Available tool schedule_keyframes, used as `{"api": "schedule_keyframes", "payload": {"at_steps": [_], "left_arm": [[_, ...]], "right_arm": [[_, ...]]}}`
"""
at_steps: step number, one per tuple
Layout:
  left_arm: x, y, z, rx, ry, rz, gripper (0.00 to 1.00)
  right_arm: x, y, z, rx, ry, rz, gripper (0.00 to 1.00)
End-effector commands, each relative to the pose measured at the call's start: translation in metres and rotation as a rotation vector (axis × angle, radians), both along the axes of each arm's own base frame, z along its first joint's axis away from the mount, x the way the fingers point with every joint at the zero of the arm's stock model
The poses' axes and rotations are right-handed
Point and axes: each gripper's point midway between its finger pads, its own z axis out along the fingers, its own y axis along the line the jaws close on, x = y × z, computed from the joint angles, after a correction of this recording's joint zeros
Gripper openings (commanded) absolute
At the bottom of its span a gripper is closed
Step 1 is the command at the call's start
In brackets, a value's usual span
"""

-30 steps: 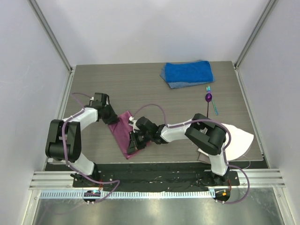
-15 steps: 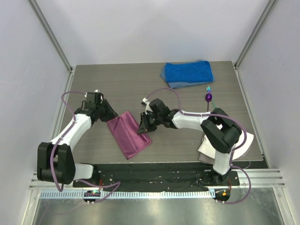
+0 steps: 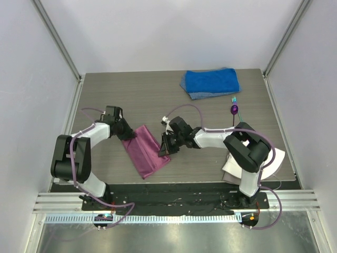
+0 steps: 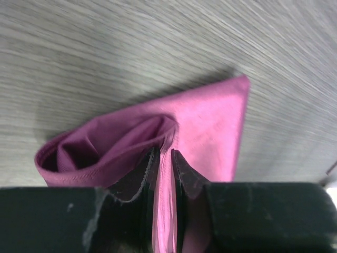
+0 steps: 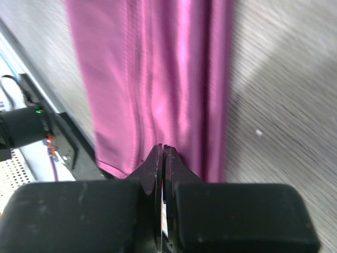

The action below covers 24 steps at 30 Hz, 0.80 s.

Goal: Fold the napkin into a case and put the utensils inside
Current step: Rotate the 2/3-rectangle-folded napkin at the center of the board.

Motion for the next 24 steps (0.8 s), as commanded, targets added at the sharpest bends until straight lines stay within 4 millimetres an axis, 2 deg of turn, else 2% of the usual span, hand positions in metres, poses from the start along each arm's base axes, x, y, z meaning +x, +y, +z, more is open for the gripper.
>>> {"api": "schedule_keyframes", "payload": {"at_steps": [1, 3, 7, 11, 15, 17, 20, 22, 24], "left_arm": [[0.023, 0.008, -0.002, 0.056, -0.035, 0.02, 0.17], [0.023, 0.011, -0.011, 0.071, -0.012, 0.02, 0.17], [0.026, 0.015, -0.016, 0.098, -0.003, 0.021, 0.16], [0.031, 0.021, -0.011, 0.137, -0.014, 0.021, 0.16], [0.037, 0.018, -0.002, 0.138, -0.039, -0.011, 0.16], [0.038, 0.014, 0.005, 0.131, -0.055, -0.028, 0.17], [0.036, 0.007, 0.018, 0.137, -0.08, -0.056, 0.24], [0.028, 0.003, 0.023, 0.132, -0.082, -0.071, 0.3], [0.023, -0.003, 0.039, 0.131, -0.126, -0.096, 0.36]], "right_arm": [[-0.002, -0.005, -0.009, 0.006, -0.009, -0.031, 0.01], [-0.006, -0.007, -0.014, 0.013, 0.006, -0.033, 0.01], [-0.017, -0.011, -0.024, 0.023, 0.045, -0.05, 0.01], [-0.025, -0.009, -0.024, 0.042, 0.069, -0.06, 0.01], [-0.041, 0.003, -0.019, 0.074, 0.087, -0.039, 0.01], [-0.044, 0.01, -0.015, 0.098, 0.092, -0.028, 0.01], [-0.043, 0.018, 0.0, 0.134, 0.092, -0.023, 0.01], [-0.036, 0.018, 0.018, 0.134, 0.048, -0.021, 0.01], [-0.025, 0.017, 0.036, 0.137, -0.011, -0.021, 0.04]]}}
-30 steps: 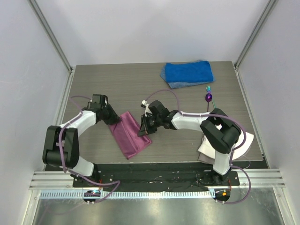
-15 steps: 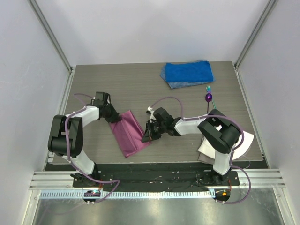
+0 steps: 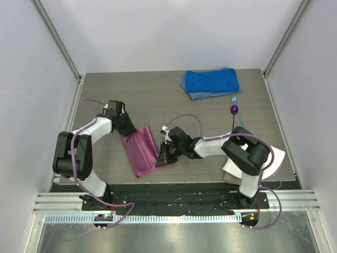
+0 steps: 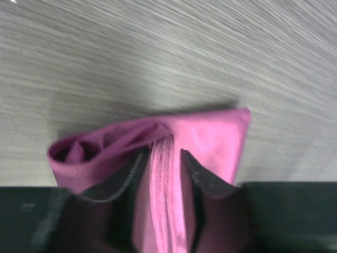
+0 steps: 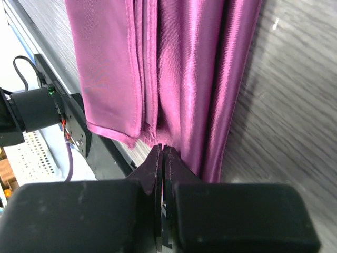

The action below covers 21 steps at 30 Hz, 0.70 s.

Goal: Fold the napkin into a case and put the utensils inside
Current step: Rotate the 2/3-rectangle-folded napkin at the center of the board.

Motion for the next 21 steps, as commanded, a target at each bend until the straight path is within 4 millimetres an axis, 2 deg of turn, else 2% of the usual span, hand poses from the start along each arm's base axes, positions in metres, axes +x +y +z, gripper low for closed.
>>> {"api": "schedule_keyframes", "payload": {"at_steps": [1, 3, 5, 6, 7, 8, 9, 10, 12, 14, 15, 20, 21], "left_arm": [[-0.007, -0.008, 0.039, 0.028, -0.096, -0.062, 0.37], [-0.016, -0.014, 0.054, 0.021, -0.127, -0.092, 0.4], [-0.031, -0.022, 0.056, -0.013, -0.12, -0.128, 0.39], [-0.036, -0.026, 0.065, -0.028, -0.146, -0.135, 0.38], [-0.043, -0.031, 0.065, -0.044, -0.14, -0.137, 0.36], [-0.056, -0.033, 0.057, -0.062, -0.11, -0.138, 0.31], [-0.061, -0.033, 0.061, -0.077, -0.121, -0.129, 0.29], [-0.068, -0.033, 0.058, -0.088, -0.112, -0.121, 0.27], [-0.085, -0.032, 0.045, -0.11, -0.073, -0.09, 0.23], [-0.095, -0.031, 0.047, -0.135, -0.08, -0.062, 0.17], [-0.106, -0.029, 0.038, -0.136, -0.048, -0.055, 0.17], [-0.137, -0.027, 0.022, -0.167, 0.021, -0.021, 0.1], [-0.146, -0.025, 0.012, -0.166, 0.05, -0.007, 0.1]], "right_arm": [[0.025, 0.004, 0.061, 0.06, -0.124, -0.015, 0.07], [0.038, -0.003, 0.076, 0.075, -0.155, -0.036, 0.13], [0.047, -0.013, 0.081, 0.061, -0.18, -0.049, 0.15], [0.049, -0.012, 0.085, 0.067, -0.182, -0.038, 0.16], [0.048, -0.012, 0.084, 0.059, -0.178, -0.026, 0.16], [0.048, -0.011, 0.079, 0.053, -0.165, -0.018, 0.16], [0.047, -0.007, 0.081, 0.061, -0.155, -0.014, 0.16], [0.046, -0.001, 0.085, 0.096, -0.155, -0.004, 0.15], [0.043, 0.004, 0.081, 0.103, -0.139, -0.004, 0.13], [0.044, 0.008, 0.079, 0.111, -0.134, -0.008, 0.09], [0.041, 0.009, 0.073, 0.108, -0.121, -0.002, 0.08], [0.036, 0.017, 0.058, 0.102, -0.101, 0.017, 0.04], [0.036, 0.016, 0.052, 0.096, -0.092, 0.015, 0.04]]}}
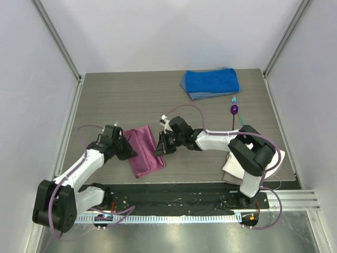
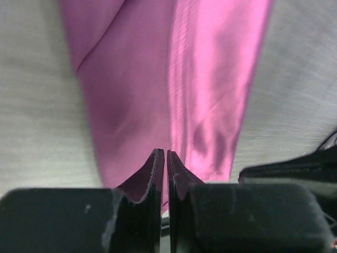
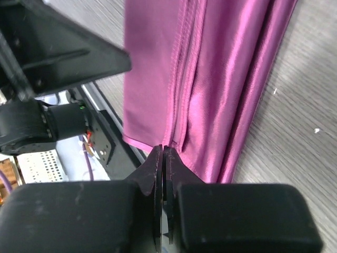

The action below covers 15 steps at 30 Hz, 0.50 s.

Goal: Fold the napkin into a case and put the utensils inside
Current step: Rotate the 2/3-rectangle-folded napkin at the center of the board.

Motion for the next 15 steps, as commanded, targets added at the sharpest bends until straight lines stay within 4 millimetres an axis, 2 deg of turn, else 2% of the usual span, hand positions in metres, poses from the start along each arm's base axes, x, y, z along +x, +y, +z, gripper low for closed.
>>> {"api": "schedule_keyframes", "payload": {"at_steps": [1, 8, 11, 15], "left_arm": [[-0.025, -0.002, -0.011, -0.048, 0.064, 0.046, 0.09], [-0.059, 0.003, -0.043, -0.009, 0.197, 0.053, 0.04], [-0.065, 0.0, -0.044, -0.025, 0.213, 0.06, 0.04], [-0.066, -0.006, -0.03, -0.074, 0.167, 0.059, 0.05]], "right_arm": [[-0.002, 0.014, -0.003, 0.039, -0.004, 0.022, 0.03], [-0.004, 0.005, -0.03, -0.007, 0.015, -0.006, 0.02], [-0.006, 0.003, -0.041, -0.021, 0.031, -0.005, 0.02], [-0.007, 0.004, -0.047, -0.021, 0.049, -0.001, 0.01]]}}
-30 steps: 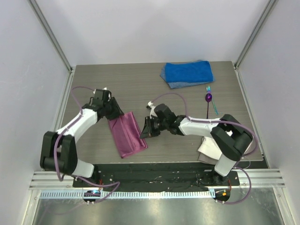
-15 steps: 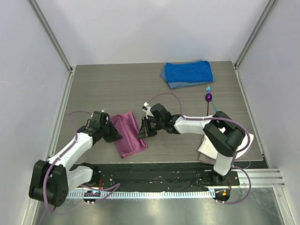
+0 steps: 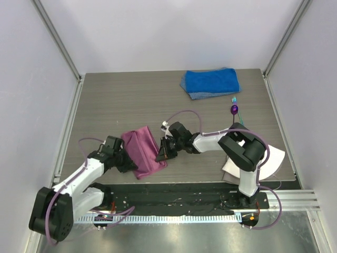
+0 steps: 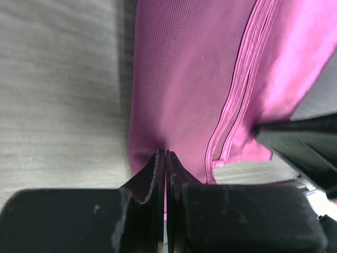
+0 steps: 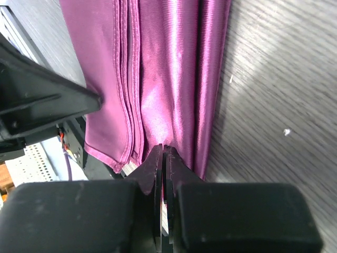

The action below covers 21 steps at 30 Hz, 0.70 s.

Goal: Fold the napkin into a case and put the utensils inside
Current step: Rotate the 2/3-rectangle-folded napkin at the center of the board.

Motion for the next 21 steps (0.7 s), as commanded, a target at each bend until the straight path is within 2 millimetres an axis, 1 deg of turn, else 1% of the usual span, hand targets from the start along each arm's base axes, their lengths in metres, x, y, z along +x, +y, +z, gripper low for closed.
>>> {"api": "schedule_keyframes", "payload": {"at_steps": [1, 4, 7, 9, 11, 18, 19, 21], "left_arm": [[-0.006, -0.006, 0.016, -0.055, -0.026, 0.016, 0.05], [-0.008, -0.009, 0.027, -0.093, -0.056, 0.03, 0.06], [-0.015, -0.012, 0.025, -0.112, -0.037, 0.029, 0.07], [-0.026, -0.01, 0.019, -0.088, 0.016, 0.026, 0.06], [-0.031, -0.003, 0.011, -0.04, 0.044, 0.045, 0.05], [-0.05, 0.01, -0.021, 0.053, 0.159, 0.104, 0.04], [-0.05, 0.011, -0.023, 0.057, 0.162, 0.104, 0.04], [-0.044, 0.007, -0.019, 0.049, 0.147, 0.09, 0.04]], "right_arm": [[0.003, 0.009, 0.004, 0.042, -0.02, 0.001, 0.01], [0.004, 0.01, 0.008, 0.052, -0.025, -0.001, 0.01], [0.005, 0.01, 0.008, 0.046, -0.03, 0.002, 0.01], [0.006, 0.011, 0.007, 0.045, -0.03, 0.003, 0.01], [0.006, 0.011, 0.006, 0.044, -0.028, 0.002, 0.01], [0.007, 0.013, 0.007, 0.054, -0.029, -0.004, 0.01], [0.007, 0.013, 0.006, 0.053, -0.029, -0.003, 0.01], [0.007, 0.013, 0.004, 0.049, -0.028, -0.001, 0.01]]}}
